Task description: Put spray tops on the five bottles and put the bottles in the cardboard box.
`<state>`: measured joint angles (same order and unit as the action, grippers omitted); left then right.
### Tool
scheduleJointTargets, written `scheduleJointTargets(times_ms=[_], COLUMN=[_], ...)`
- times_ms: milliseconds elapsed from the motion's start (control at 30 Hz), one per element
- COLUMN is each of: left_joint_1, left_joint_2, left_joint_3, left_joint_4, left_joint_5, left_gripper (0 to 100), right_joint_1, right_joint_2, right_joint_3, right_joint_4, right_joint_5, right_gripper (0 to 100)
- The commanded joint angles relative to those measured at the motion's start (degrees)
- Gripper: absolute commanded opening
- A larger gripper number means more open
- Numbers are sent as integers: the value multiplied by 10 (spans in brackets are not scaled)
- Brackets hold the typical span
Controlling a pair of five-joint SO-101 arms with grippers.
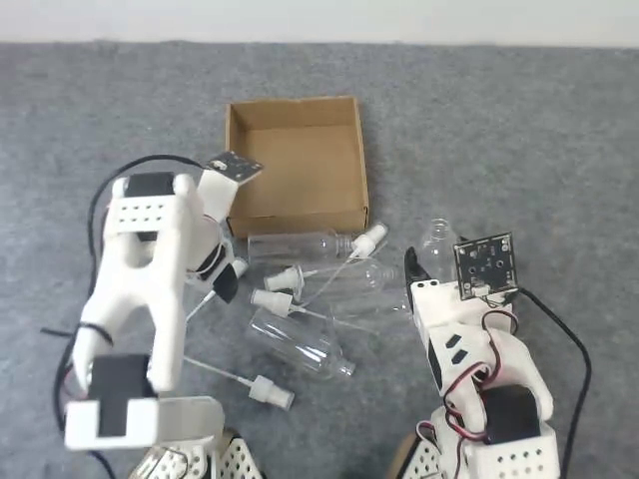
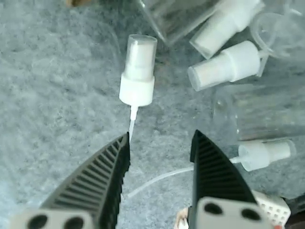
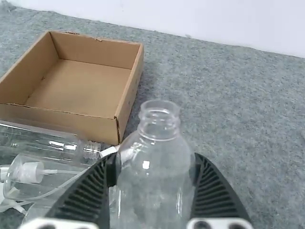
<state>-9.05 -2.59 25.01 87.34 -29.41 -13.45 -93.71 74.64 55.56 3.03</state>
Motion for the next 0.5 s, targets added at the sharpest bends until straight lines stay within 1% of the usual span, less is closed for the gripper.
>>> scheduleJointTargets(times_ms=[0, 100, 467], left_joint_1=[0, 0, 3], left_joint_2=[20, 43, 109], left_joint_3=[-29, -30, -30], left_joint_4=[-40, -66, -129], left_joint_5=[4, 28, 30], left_gripper=[199, 199, 199], right_joint_1=[-2, -2, -2], right_joint_2=[-11, -11, -12], right_joint_3=[-3, -3, -3], right_joint_4=[-15, -15, -15], right_joint_5=[-2, -2, -2], right_gripper=[70, 70, 70])
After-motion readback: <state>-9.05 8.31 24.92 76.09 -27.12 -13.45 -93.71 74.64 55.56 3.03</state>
